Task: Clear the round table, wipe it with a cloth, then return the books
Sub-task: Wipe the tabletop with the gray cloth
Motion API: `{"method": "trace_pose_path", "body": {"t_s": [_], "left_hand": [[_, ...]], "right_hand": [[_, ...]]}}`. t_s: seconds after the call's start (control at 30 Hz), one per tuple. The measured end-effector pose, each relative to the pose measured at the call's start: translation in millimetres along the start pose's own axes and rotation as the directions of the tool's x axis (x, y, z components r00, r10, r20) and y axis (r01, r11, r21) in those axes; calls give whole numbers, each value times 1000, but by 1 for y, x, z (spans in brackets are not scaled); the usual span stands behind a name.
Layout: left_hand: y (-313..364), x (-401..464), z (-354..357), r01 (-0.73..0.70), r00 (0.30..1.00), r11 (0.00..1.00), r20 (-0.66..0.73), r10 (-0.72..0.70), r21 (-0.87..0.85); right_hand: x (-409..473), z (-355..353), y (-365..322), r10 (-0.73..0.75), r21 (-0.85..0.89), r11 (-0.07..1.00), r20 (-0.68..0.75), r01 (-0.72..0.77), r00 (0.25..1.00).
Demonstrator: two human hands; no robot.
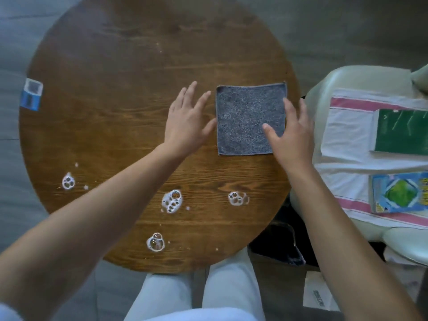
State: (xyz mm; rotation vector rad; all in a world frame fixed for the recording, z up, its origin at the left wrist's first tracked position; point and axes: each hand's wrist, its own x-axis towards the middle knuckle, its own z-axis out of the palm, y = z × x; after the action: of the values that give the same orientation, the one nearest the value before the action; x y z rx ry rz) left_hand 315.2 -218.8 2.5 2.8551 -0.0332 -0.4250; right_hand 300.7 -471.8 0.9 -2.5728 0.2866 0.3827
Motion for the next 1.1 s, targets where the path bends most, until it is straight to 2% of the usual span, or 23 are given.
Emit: {"method": "trace_pose_path", "body": {"t_s": [0.17, 0.27, 0.4, 0.53, 0.73, 0.87, 1.0, 1.1], "left_hand": [[3, 32, 19, 9, 995, 996, 100, -17, 84], [11, 42, 28, 78, 984, 990, 151, -96, 116], [23, 42, 32, 119, 982, 981, 125, -139, 155], [36, 40, 34, 161, 979, 985, 120, -167, 62], [39, 24, 28, 269, 956, 933, 182, -229, -240], [39, -2, 8, 352, 935, 753, 236, -263, -556], [37, -34, -9, 395, 918, 506, 307, -252, -767], [36, -59, -21, 420, 899, 298, 346, -269, -857]], "right_hand": [[20, 31, 1, 33, -57, 998, -31, -35, 999], [23, 39, 0, 21, -128, 991, -59, -28, 998], [23, 42, -5, 68, -100, 992, -39, -72, 997], [19, 49, -9, 54, 26, 998, -33, -53, 998], [8, 53, -15, 65, 219, 972, 72, -79, 995], [-6, 45, -14, 96, 397, 908, 111, -133, 989], [-23, 33, -12, 207, 644, 713, 187, -279, 960], [-41, 26, -17, 222, 719, 623, 217, -309, 951]]}}
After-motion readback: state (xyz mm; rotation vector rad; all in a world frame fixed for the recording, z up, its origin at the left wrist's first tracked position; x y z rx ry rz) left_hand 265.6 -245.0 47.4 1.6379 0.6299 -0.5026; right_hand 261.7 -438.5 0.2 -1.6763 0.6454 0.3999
